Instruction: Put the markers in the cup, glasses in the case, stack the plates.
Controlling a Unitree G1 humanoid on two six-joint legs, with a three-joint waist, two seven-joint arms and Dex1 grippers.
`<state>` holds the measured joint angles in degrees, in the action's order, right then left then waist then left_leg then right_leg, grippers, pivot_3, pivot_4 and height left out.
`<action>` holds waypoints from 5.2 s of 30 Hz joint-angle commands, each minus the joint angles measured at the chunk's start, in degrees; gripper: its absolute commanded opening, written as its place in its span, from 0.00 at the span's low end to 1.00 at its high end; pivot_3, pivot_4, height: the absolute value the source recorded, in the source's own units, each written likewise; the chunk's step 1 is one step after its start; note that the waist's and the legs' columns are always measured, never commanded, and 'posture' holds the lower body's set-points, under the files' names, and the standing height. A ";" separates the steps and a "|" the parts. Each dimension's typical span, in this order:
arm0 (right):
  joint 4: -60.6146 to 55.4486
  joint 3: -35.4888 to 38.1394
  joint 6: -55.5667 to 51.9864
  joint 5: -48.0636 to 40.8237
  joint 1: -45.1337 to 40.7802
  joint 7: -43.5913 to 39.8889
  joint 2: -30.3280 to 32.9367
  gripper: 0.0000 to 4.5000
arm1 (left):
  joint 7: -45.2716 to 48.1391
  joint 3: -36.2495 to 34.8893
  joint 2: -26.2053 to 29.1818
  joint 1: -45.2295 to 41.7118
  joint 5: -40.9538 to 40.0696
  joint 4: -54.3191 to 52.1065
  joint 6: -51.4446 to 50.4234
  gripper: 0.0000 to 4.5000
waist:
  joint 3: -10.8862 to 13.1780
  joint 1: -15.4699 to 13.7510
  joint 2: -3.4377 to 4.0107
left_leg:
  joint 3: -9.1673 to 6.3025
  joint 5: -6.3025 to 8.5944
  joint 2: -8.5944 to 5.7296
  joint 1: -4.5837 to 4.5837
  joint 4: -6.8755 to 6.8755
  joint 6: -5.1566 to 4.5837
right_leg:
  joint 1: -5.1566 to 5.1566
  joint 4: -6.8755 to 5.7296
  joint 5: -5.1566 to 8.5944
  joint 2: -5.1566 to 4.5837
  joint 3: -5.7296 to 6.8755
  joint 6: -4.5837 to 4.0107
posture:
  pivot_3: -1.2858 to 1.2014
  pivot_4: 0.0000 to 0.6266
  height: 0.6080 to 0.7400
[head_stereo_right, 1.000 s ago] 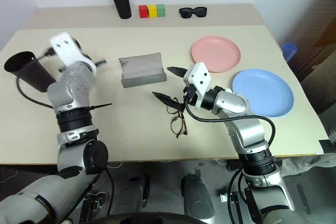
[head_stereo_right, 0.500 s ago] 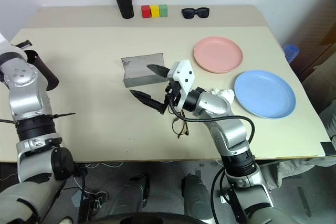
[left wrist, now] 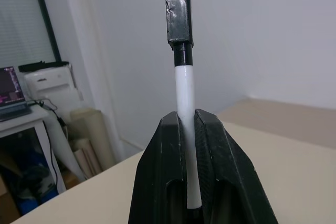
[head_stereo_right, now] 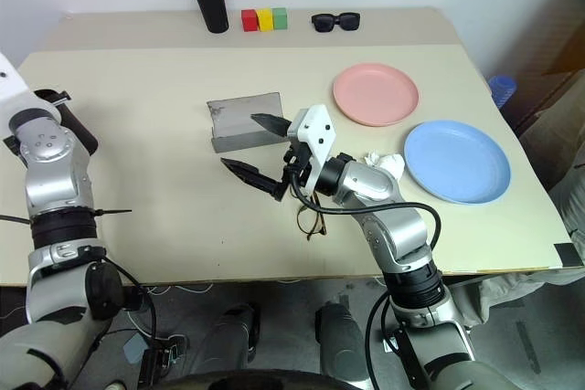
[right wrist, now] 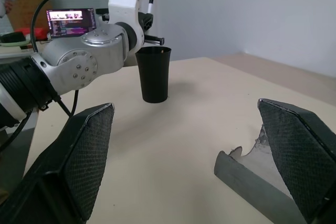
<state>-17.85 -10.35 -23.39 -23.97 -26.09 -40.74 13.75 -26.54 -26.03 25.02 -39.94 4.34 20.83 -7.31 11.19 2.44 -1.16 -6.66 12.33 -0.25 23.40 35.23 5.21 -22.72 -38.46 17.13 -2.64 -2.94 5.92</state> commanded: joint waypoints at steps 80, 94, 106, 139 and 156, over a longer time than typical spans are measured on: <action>0.72 9.73 -4.61 -0.88 3.65 -15.46 27.94 1.00 | 97.38 36.28 31.16 15.43 -16.86 -31.84 -16.54 0.01 | 0.09 -0.07 0.13 | 0.09 0.05 0.07 -0.02 0.00 -0.19 | 0.16 0.24 0.04 0.04 -0.05 -0.03 | 0.52 0.24 1.00; -6.37 8.39 -28.03 -8.18 3.52 -5.99 25.22 1.00 | 100.45 37.61 25.33 9.55 -12.71 -16.61 -3.03 0.06 | 0.08 -0.06 0.15 | 0.09 0.06 0.06 -0.01 0.01 -0.22 | 0.16 0.22 0.03 0.04 -0.05 -0.02 | 0.52 0.24 1.00; -7.18 8.81 -43.55 -12.88 1.35 4.20 19.87 1.00 | 96.39 31.07 24.33 11.33 -16.96 -23.47 -7.29 0.64 | 0.08 0.10 0.15 | 0.08 0.07 0.07 -0.01 0.00 -0.24 | 0.12 0.18 0.03 0.04 -0.05 -0.02 | 0.52 0.24 1.00; -0.40 14.02 -55.82 -16.07 -1.41 13.18 12.36 0.01 | 90.27 14.43 29.28 41.67 -33.87 -50.55 -23.02 0.65 | 0.08 0.12 0.17 | 0.11 0.08 0.09 -0.03 -0.02 -0.25 | 0.09 0.17 0.04 0.05 -0.07 -0.05 | 0.52 0.24 1.00; -5.63 3.38 -39.91 -11.38 -14.82 1.93 23.44 0.01 | 80.12 1.56 12.08 49.92 -38.62 -43.01 -14.44 0.65 | 0.09 0.10 0.19 | 0.19 0.09 0.15 -0.04 -0.02 -0.28 | 0.09 0.28 0.03 0.03 -0.07 -0.06 | 0.52 0.24 1.00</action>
<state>-23.47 -5.57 -66.66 -36.99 -38.78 -37.47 37.02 54.77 -21.94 37.52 9.51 -33.21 -22.55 -23.58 11.28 2.54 -0.97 -6.46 12.43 -0.10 23.36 35.23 4.93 -22.63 -38.18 17.16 -2.61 -3.02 5.85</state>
